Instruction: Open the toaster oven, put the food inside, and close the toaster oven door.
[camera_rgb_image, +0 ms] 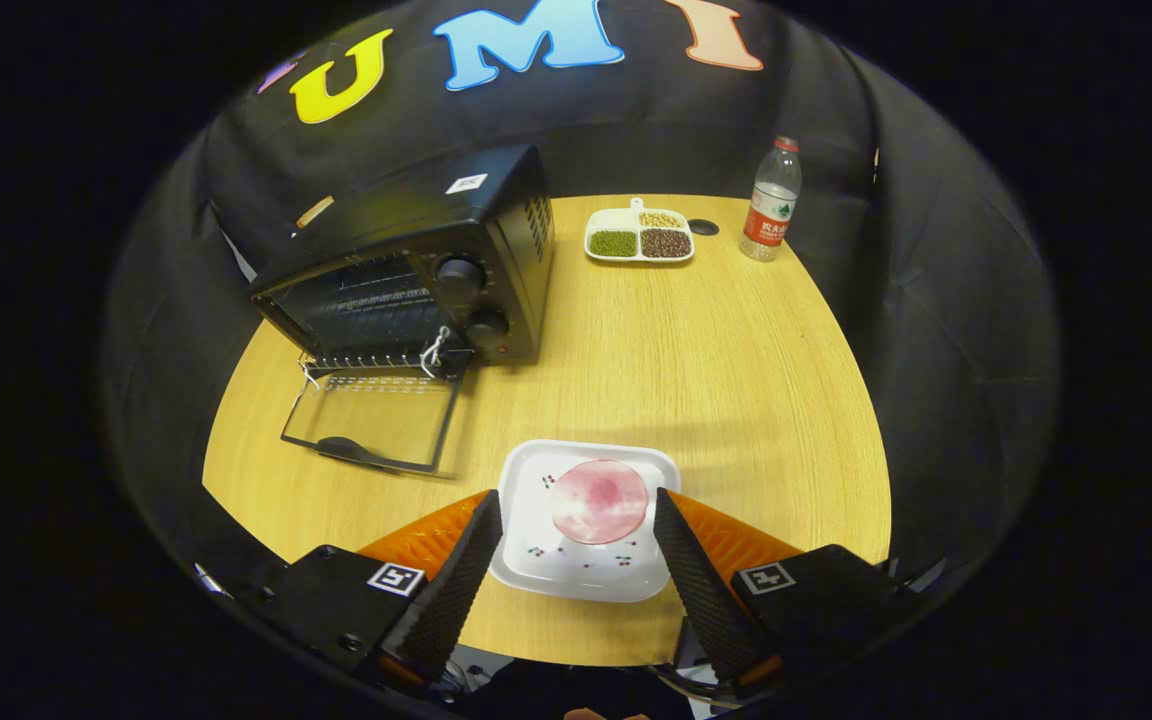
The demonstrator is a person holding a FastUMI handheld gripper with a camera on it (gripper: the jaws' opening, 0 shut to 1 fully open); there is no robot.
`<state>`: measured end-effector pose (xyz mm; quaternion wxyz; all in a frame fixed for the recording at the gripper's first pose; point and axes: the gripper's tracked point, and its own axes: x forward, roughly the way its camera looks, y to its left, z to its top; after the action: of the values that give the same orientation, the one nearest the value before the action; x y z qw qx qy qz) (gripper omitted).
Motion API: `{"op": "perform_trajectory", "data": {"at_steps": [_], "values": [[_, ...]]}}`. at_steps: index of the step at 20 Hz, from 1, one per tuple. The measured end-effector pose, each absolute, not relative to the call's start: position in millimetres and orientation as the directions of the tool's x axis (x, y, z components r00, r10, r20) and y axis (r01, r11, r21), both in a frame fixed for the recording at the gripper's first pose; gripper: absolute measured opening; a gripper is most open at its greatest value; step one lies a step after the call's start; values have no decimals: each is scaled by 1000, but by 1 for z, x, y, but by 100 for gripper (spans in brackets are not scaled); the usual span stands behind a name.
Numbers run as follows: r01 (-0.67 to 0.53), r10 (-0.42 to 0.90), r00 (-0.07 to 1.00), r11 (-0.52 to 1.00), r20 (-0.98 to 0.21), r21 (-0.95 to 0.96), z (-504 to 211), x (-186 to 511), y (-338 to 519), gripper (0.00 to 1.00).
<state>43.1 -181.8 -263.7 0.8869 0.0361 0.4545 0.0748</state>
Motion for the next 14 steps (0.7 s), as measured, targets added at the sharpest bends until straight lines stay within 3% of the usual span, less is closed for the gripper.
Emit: {"op": "perform_trajectory", "data": {"at_steps": [14], "values": [[-60,124,376,992,-918,109,-356,34,-229,98]]}}
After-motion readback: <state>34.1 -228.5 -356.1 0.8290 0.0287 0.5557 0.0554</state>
